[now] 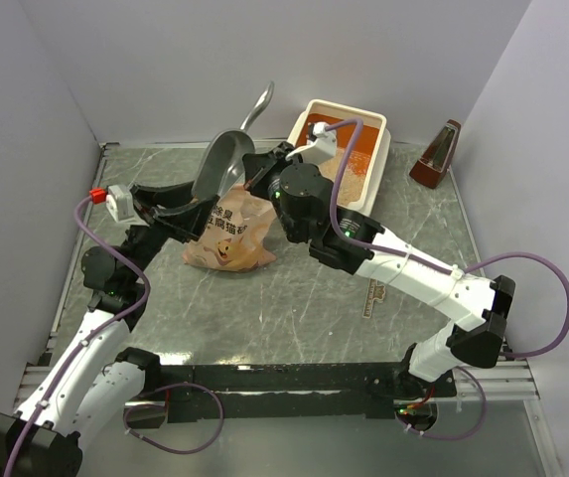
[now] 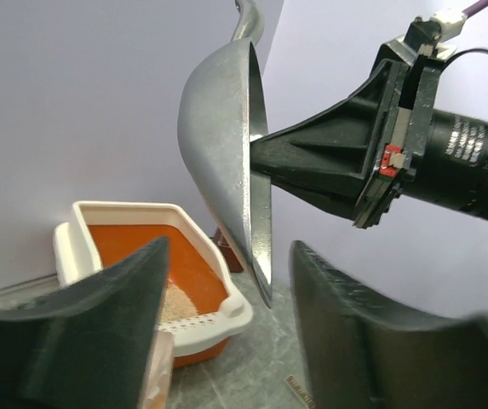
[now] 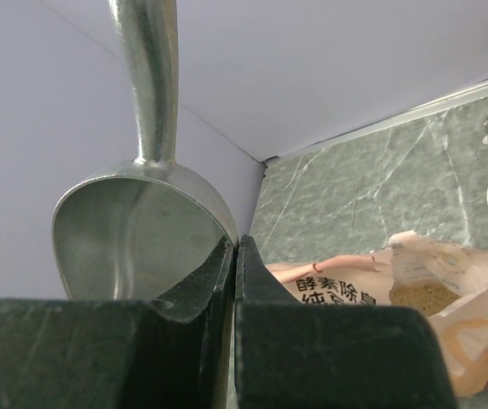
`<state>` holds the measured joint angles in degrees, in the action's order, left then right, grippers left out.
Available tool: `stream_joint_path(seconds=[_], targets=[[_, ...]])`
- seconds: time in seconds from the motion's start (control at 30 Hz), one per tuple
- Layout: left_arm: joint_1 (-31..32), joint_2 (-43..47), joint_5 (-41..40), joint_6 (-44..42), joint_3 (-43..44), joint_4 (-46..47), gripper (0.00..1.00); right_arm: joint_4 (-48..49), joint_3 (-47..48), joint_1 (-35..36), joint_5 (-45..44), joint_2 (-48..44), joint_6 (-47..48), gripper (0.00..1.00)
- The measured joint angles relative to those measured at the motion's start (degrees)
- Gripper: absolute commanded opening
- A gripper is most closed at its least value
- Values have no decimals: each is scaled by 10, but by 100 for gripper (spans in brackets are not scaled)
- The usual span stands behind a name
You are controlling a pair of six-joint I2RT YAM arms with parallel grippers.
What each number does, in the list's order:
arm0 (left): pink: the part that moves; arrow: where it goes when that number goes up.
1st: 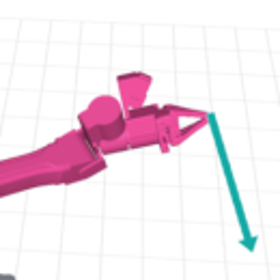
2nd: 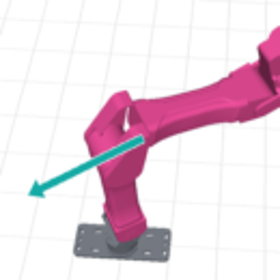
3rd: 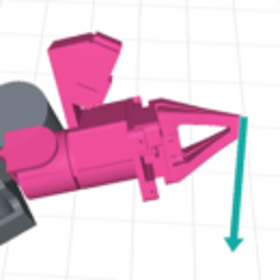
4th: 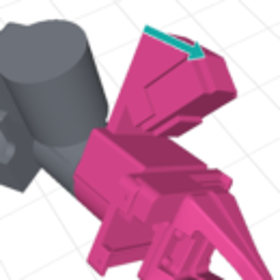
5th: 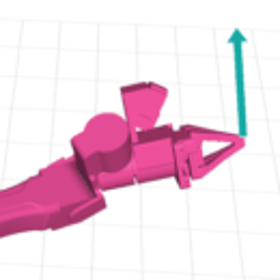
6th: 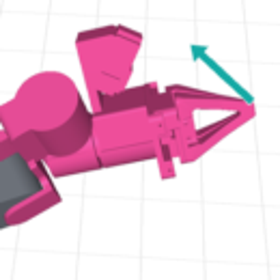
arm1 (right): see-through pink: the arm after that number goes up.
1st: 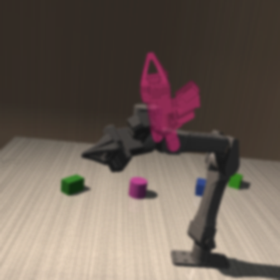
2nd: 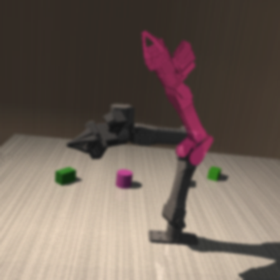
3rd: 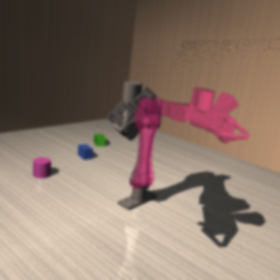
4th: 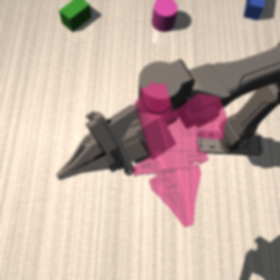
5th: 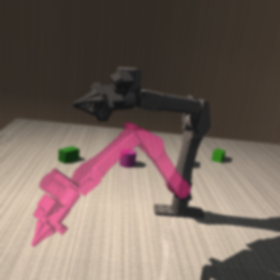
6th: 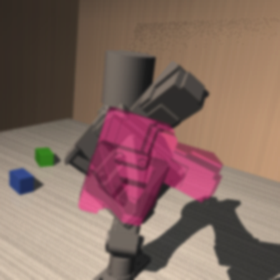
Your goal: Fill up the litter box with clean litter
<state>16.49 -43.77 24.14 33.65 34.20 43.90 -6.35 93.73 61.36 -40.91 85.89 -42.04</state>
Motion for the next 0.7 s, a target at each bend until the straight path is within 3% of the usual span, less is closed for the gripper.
stream_joint_path(seconds=[0.07, 0.23, 0.27, 0.37, 0.4, 0.43, 0.5, 0.53, 0.63, 0.7], targets=[[0, -1, 0, 0, 0, 4, 39, 2, 0, 3, 0, 0, -2, 0], [1, -2, 2, 1, -1, 17, 15, 16, -12, 8, -1, 0, -6, 0], [1, -2, -2, 0, -2, 16, 1, 23, -18, 7, -1, -1, -8, 0], [-4, -3, -23, 2, -5, 8, 1, 38, -37, 9, 4, -8, -10, 0], [-6, -3, -27, 0, -5, 5, 1, 43, -46, 10, 8, -14, -10, 5], [-7, -3, -28, 0, -5, 4, 1, 51, -55, 11, 13, -19, -7, 17], [-7, -1, -26, -5, -5, 1, 1, 64, -70, 11, 25, -30, 0, 29], [-7, 1, -24, -14, -5, -3, 1, 64, -78, 11, 33, -37, 10, 44], [-5, 9, 0, -31, -4, -21, 1, 64, -110, 9, 55, -70, 43, 60], [-4, 9, 18, -41, -1, -36, 1, 59, -133, 4, 78, -102, 72, 62]])
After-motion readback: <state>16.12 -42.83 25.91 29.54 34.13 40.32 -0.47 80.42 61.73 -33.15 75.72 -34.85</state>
